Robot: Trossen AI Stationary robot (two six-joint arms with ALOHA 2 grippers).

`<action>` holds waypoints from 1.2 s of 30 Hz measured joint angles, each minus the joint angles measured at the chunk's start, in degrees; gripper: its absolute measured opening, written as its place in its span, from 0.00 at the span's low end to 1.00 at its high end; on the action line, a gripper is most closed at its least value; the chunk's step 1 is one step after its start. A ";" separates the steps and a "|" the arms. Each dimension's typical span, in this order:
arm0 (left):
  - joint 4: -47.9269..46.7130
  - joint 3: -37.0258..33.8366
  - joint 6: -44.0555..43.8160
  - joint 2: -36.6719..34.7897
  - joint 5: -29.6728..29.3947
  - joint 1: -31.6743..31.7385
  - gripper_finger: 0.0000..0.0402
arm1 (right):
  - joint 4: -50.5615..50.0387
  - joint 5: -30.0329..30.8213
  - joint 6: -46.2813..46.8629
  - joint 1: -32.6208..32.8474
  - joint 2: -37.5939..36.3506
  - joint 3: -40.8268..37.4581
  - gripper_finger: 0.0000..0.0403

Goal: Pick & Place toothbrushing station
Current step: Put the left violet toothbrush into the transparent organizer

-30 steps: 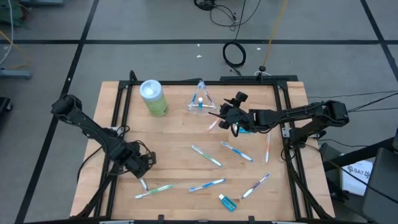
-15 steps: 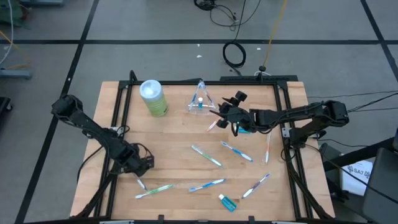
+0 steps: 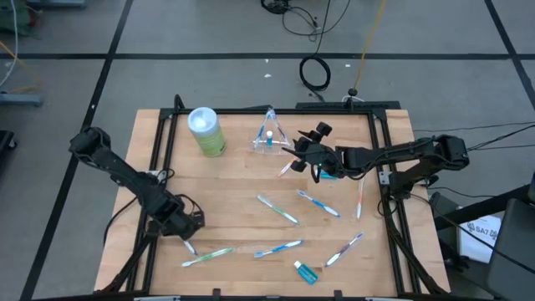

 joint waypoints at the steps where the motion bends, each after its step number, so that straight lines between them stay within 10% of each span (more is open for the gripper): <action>1: -0.20 -0.02 0.24 0.00 0.03 -0.50 0.39 | 0.00 0.00 -0.04 0.00 0.00 0.01 0.36; 27: 6.69 -0.51 1.50 13.63 -2.28 -5.79 0.39 | -0.02 -0.02 -1.29 0.00 0.00 -0.01 0.35; 36: 1.89 -0.37 5.86 13.53 -13.54 -5.88 0.39 | 0.50 -0.03 -1.73 0.00 -0.02 -0.01 0.35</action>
